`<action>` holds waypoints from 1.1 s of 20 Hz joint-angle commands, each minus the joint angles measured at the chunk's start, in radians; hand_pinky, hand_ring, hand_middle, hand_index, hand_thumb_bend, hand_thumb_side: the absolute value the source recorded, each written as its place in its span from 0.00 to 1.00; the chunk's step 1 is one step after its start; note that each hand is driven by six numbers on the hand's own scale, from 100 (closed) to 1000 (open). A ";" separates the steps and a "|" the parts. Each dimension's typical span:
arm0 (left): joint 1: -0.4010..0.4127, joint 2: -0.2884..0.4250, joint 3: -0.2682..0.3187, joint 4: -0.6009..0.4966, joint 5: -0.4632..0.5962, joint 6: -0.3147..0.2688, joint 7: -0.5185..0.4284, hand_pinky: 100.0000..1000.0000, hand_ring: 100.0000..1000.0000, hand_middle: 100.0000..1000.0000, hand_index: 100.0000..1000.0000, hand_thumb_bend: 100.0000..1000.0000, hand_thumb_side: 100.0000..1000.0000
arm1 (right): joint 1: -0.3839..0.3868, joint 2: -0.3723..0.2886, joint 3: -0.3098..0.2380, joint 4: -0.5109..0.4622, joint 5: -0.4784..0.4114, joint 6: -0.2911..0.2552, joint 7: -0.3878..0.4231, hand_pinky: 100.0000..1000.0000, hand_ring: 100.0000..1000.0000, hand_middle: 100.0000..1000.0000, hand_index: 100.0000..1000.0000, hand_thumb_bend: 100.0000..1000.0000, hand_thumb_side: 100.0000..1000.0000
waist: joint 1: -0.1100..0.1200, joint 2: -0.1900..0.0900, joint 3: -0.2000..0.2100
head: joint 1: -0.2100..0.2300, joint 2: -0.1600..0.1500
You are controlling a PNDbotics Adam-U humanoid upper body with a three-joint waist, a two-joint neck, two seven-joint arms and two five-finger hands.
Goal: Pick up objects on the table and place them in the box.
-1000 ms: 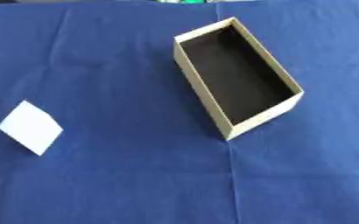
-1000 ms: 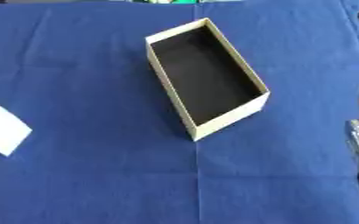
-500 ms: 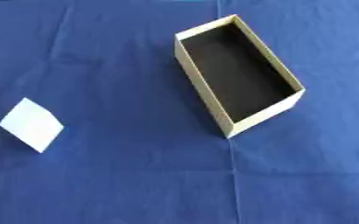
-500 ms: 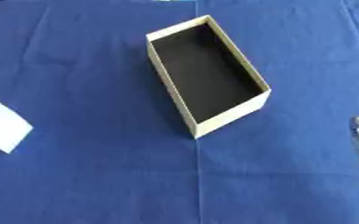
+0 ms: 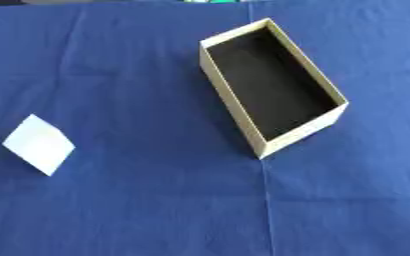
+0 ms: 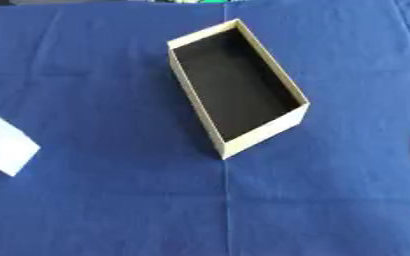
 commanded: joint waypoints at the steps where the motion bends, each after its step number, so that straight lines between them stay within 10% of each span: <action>1: -0.044 0.102 -0.055 0.038 -0.043 -0.038 -0.042 0.71 0.88 0.84 0.94 0.45 0.65 | -0.014 -0.035 0.000 -0.011 -0.009 -0.004 0.008 0.69 0.86 0.60 0.83 0.00 1.00 | 0.010 -0.037 -0.004 | 0.007 -0.014; 7: -0.102 0.226 -0.185 0.120 -0.073 -0.118 -0.122 0.75 0.92 0.88 0.98 0.71 0.63 | -0.024 -0.030 0.008 -0.011 -0.019 -0.006 0.020 0.69 0.86 0.60 0.83 0.00 1.00 | 0.004 -0.036 -0.019 | 0.021 -0.025; 15: -0.208 0.197 -0.362 0.282 -0.086 -0.227 -0.231 0.79 0.95 0.95 1.00 0.87 0.47 | -0.022 -0.028 0.009 -0.011 -0.024 -0.004 0.026 0.69 0.86 0.60 0.83 0.00 1.00 | 0.002 -0.042 -0.013 | 0.040 -0.022; 22: -0.205 0.231 -0.394 0.335 -0.106 -0.323 -0.327 0.80 0.98 0.98 1.00 1.00 0.37 | -0.021 -0.029 0.011 -0.011 -0.025 -0.004 0.026 0.69 0.86 0.59 0.83 0.00 1.00 | 0.006 -0.043 -0.007 | 0.041 -0.028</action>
